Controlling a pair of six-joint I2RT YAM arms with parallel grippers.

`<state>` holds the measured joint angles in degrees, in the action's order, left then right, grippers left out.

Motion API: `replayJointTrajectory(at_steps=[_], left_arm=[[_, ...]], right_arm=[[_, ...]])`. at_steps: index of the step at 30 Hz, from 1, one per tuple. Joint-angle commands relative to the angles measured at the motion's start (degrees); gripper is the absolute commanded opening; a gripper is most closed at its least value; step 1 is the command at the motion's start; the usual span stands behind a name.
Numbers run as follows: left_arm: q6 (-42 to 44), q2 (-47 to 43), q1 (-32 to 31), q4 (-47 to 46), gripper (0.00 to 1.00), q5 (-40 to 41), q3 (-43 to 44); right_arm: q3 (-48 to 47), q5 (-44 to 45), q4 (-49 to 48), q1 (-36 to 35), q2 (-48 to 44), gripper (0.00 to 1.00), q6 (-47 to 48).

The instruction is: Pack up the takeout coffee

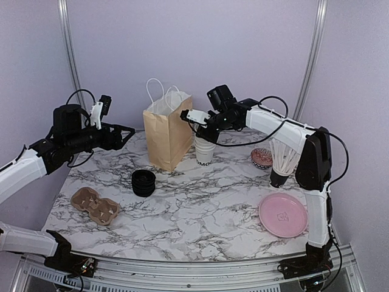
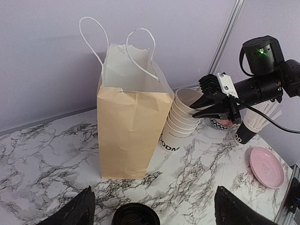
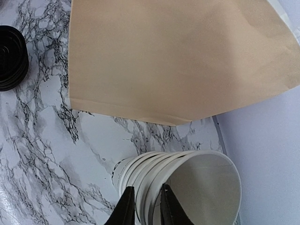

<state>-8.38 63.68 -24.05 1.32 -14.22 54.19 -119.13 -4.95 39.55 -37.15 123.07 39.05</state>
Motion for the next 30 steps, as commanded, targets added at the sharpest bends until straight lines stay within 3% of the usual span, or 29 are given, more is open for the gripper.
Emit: replayJointTrajectory(at_steps=[1,13,21,30], left_arm=[[0.0,-1.2,-0.6,-1.8,0.89,-0.7,-0.8],[0.3,-0.8,-1.4,-1.8,0.89,-0.3,-0.8],[0.6,0.6,-2.4,-1.9,0.87,-1.0,-1.0],[0.6,2.8,-3.1,-1.4,0.85,-2.8,-0.6]], right_arm=[[-2.2,-0.9,1.6,0.3,0.1,0.17,-1.2],[-2.8,-0.2,1.4,1.2,0.4,0.00,-2.3],[-9.2,1.4,0.1,4.6,0.9,0.00,-1.0],[-11.5,-4.4,2.8,6.8,0.0,0.00,-1.9]])
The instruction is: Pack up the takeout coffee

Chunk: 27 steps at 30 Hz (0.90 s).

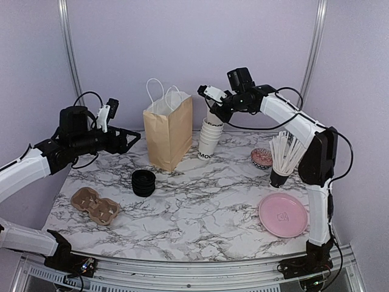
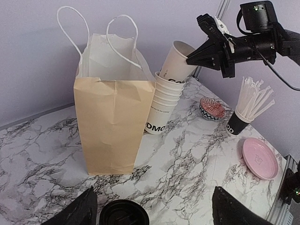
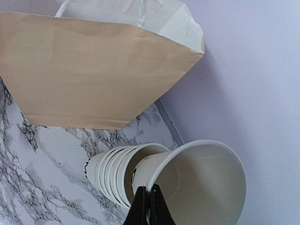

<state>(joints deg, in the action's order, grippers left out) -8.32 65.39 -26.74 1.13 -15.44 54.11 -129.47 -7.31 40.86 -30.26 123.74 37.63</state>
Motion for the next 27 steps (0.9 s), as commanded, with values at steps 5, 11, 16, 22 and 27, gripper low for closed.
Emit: replayJointTrajectory(at_steps=[5,11,16,22,27], left_arm=[[0.6,1.8,-0.6,-1.2,0.84,-2.0,-0.4],[0.7,2.6,-0.6,-1.2,0.84,-2.1,-0.2],[0.9,2.8,-0.7,-1.2,0.84,-1.9,-0.2],[1.1,3.4,-0.9,-0.5,0.84,-1.7,-0.1],[-0.6,3.3,-0.9,0.8,0.90,1.0,0.3]], right_arm=[[-1.1,-4.2,2.3,-0.1,-2.4,0.00,-1.0],[0.0,-7.5,2.7,-0.1,-4.1,0.00,-2.5],[1.1,-7.5,2.4,-0.1,-4.1,0.00,-2.4],[1.1,-8.4,2.2,-0.1,-5.2,0.00,-2.5],[0.6,-9.3,4.5,-1.1,-8.0,0.00,-1.3]])
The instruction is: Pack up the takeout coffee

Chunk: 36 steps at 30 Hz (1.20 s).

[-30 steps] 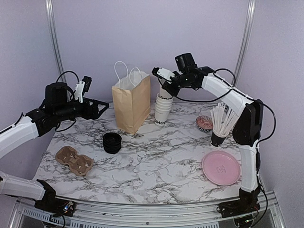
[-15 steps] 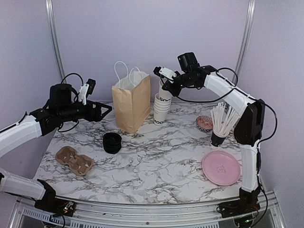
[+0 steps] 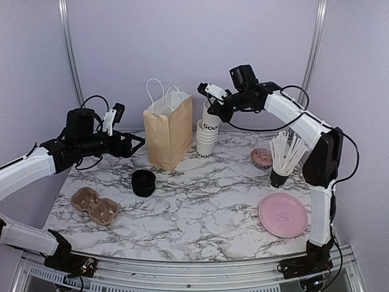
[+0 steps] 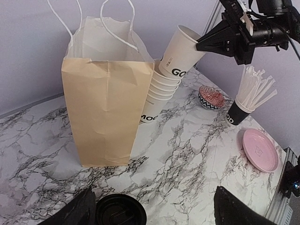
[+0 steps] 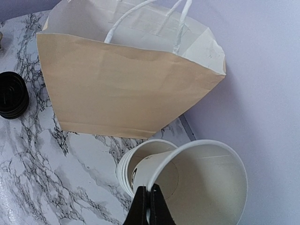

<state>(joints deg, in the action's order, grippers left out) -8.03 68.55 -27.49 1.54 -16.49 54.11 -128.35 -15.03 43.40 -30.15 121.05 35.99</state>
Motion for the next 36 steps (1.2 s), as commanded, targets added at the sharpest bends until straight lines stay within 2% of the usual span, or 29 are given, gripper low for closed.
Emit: replayJointTrajectory(at_steps=[1,3,5,7,12,17,25,30,36], left_arm=[[-1.2,0.1,-0.2,0.6,0.92,2.2,0.5],[-1.1,0.2,-0.2,1.1,0.95,2.3,1.0],[-1.1,0.5,-0.1,1.9,0.98,4.2,1.5],[-0.8,0.7,0.0,3.2,0.99,6.8,2.2],[-0.1,-0.1,1.3,3.4,0.99,11.7,1.5],[2.4,-1.9,2.3,0.9,0.95,12.6,-0.7],[2.5,-0.8,2.7,1.5,0.93,11.9,-0.2],[2.4,-0.5,2.7,1.6,0.92,11.4,-0.2],[2.4,-0.6,2.7,1.5,0.91,11.0,-0.2]], right_arm=[[-0.2,-1.9,2.8,-1.6,-6.9,0.00,0.8],[1.7,-3.6,4.2,-2.1,-10.7,0.00,1.9],[7.5,-5.1,3.9,-2.8,-15.7,0.00,2.2],[15.7,-7.5,3.2,-3.5,-21.1,0.00,2.7],[43.2,-15.2,-2.6,-6.1,-33.7,0.00,4.5],[57.0,-13.4,-6.5,-10.0,-37.3,0.00,6.4],[64.0,-9.5,-15.6,-14.5,-35.5,0.00,3.9],[64.5,-8.9,-18.7,-17.2,-33.4,0.00,3.0],[63.2,-3.9,-21.3,-20.6,-28.8,0.00,1.7]])
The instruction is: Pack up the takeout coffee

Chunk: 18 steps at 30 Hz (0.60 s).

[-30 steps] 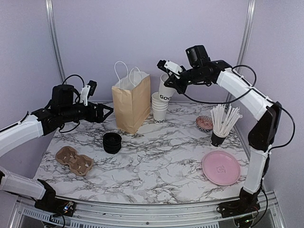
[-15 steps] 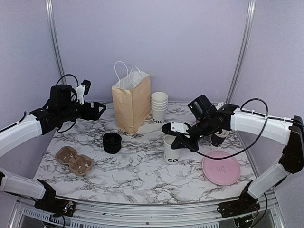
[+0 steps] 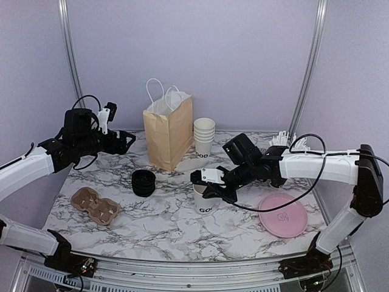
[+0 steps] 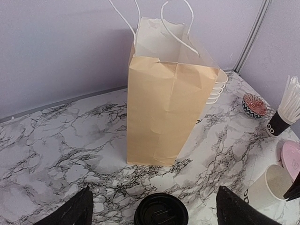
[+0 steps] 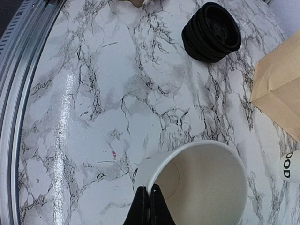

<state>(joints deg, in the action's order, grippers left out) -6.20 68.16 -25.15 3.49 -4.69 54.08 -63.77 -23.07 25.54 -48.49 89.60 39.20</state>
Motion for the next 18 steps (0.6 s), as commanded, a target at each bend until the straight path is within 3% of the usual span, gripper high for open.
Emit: replayJointTrajectory(at_steps=[1,6,10,13,18], left_arm=[[0.6,-0.3,0.3,-0.4,0.91,-0.8,-0.2],[0.8,-0.1,0.4,-0.3,0.91,-1.1,-0.1],[0.9,0.0,0.4,-0.1,0.91,-1.5,-0.1],[1.2,0.0,0.4,0.1,0.91,-1.4,-0.1],[1.2,0.0,0.3,0.2,0.89,-2.2,0.0]], right_arm=[[-1.6,4.9,-3.7,-2.7,3.1,0.00,-1.7],[-2.5,4.1,-2.9,-3.4,4.8,0.05,-1.9],[-4.3,2.5,0.6,-3.4,4.0,0.29,-1.4],[-5.8,1.0,4.0,-3.0,0.7,0.38,-0.3],[-10.4,-4.9,11.7,4.7,-4.1,0.37,-0.3]])
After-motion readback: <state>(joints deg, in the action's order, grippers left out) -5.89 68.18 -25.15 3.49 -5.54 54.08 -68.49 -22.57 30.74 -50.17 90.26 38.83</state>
